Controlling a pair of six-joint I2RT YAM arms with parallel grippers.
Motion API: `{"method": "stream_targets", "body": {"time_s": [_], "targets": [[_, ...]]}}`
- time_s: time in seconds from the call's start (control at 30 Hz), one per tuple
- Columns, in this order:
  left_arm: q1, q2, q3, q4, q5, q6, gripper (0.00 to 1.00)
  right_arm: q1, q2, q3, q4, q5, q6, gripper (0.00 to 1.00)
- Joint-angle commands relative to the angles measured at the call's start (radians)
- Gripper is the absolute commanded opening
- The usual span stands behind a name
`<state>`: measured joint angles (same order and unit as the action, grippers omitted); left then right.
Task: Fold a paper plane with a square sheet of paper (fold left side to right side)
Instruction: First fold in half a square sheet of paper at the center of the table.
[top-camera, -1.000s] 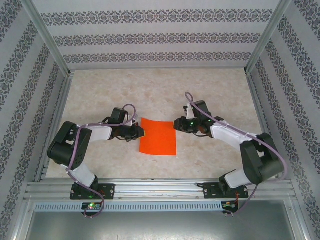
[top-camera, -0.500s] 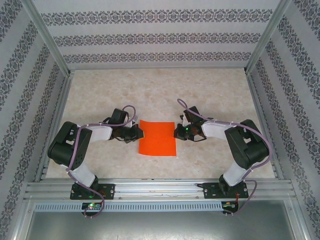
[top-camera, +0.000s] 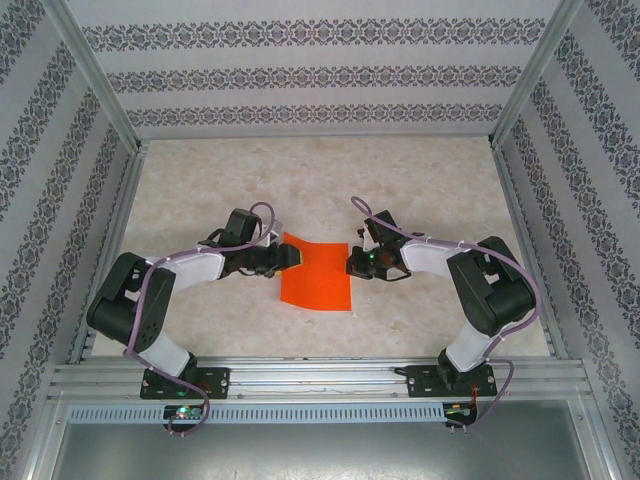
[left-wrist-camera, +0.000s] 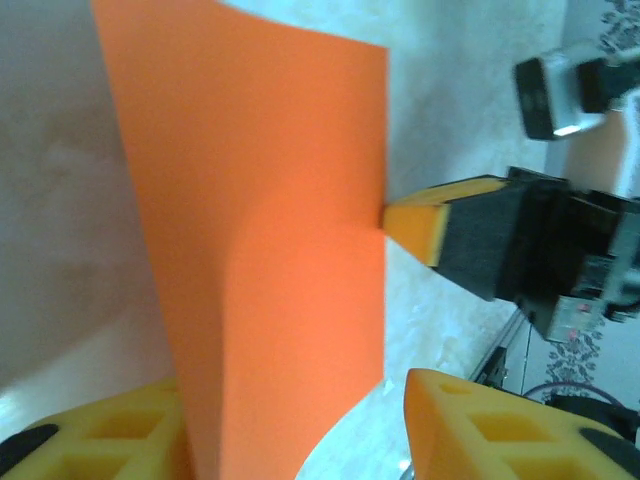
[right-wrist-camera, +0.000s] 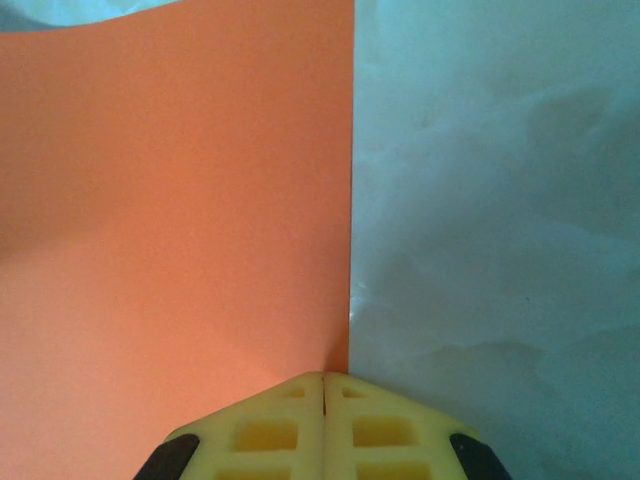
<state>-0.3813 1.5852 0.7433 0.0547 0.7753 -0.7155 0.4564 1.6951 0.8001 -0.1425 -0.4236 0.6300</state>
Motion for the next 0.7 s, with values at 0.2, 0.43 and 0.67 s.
{"method": "stream_targets", "body": {"time_s": [0.2, 0.43, 0.67], "targets": [[-0.082, 0.035, 0.088, 0.03, 0.039, -0.041, 0.62, 0.018, 0.041, -0.007, -0.063, 0.079, -0.018, 0.0], [-0.126, 0.114, 0.133, 0.073, 0.039, -0.056, 0.63, 0.02, 0.022, -0.022, -0.016, 0.054, 0.0, 0.0], [-0.149, 0.169, 0.152, 0.069, 0.018, -0.049, 0.46, 0.024, 0.007, -0.025, 0.013, 0.033, 0.011, 0.0]]}}
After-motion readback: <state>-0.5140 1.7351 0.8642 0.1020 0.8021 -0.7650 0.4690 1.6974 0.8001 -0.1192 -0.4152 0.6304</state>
